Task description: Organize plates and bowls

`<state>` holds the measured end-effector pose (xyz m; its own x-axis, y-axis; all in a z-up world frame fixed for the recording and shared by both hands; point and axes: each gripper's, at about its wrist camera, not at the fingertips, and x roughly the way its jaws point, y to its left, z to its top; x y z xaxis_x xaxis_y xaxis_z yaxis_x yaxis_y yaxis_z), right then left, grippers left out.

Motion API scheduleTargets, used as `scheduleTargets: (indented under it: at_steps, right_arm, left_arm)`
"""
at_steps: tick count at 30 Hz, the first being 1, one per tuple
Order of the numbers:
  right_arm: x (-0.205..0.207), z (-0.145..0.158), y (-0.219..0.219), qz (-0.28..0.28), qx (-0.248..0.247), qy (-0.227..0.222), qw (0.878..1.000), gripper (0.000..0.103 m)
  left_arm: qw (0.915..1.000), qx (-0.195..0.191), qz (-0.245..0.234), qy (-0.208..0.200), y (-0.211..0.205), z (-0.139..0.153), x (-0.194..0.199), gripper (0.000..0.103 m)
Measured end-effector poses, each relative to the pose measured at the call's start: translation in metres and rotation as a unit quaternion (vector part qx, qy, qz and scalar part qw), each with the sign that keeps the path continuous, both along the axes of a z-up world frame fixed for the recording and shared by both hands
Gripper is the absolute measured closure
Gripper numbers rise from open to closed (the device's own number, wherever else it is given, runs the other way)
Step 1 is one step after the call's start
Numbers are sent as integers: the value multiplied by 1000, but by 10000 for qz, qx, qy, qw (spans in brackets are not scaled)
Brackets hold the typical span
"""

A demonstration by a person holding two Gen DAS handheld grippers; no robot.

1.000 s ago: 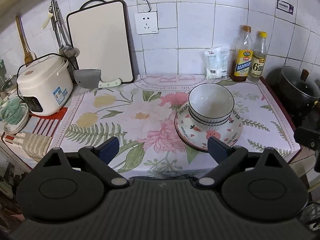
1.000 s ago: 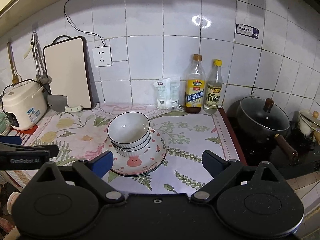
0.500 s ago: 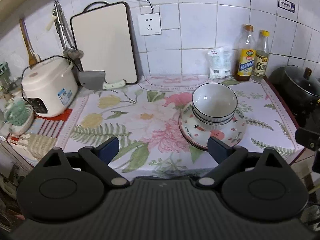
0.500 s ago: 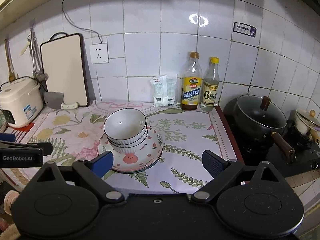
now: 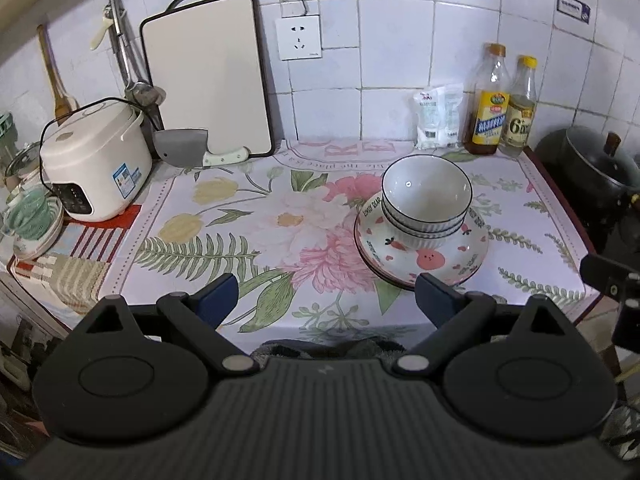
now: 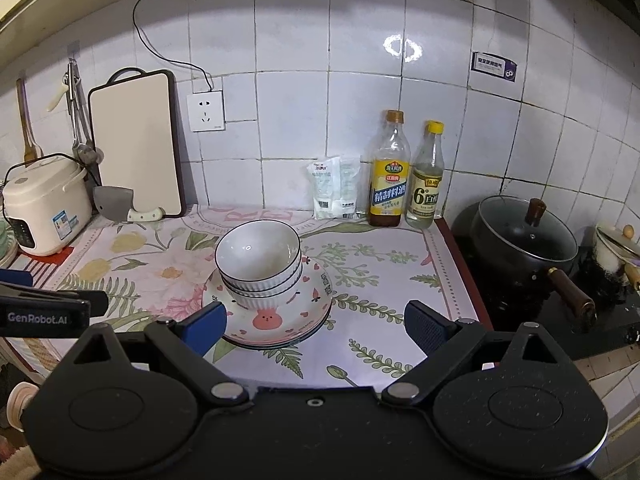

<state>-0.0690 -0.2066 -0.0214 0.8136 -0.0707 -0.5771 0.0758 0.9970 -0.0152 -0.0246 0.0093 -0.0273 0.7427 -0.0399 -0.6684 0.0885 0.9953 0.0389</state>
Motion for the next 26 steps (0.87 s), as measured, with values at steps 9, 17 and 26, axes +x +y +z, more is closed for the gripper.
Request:
scheduleTargets:
  at_steps: [9,17,26]
  right_arm:
    - [-4,-3,0,32,47,-53,10000,5]
    - [-6,-4,3,94,50,-97,9999,5]
    - [-6,-7,3,77,101,-85,9999,5]
  left_arm:
    - [9999,55,-27,-98,-1,-3,-3,7]
    - [9998,14,21,-185,2,-3,-5,7]
    - [9997,65,-27,-239,2,-1,-6,7]
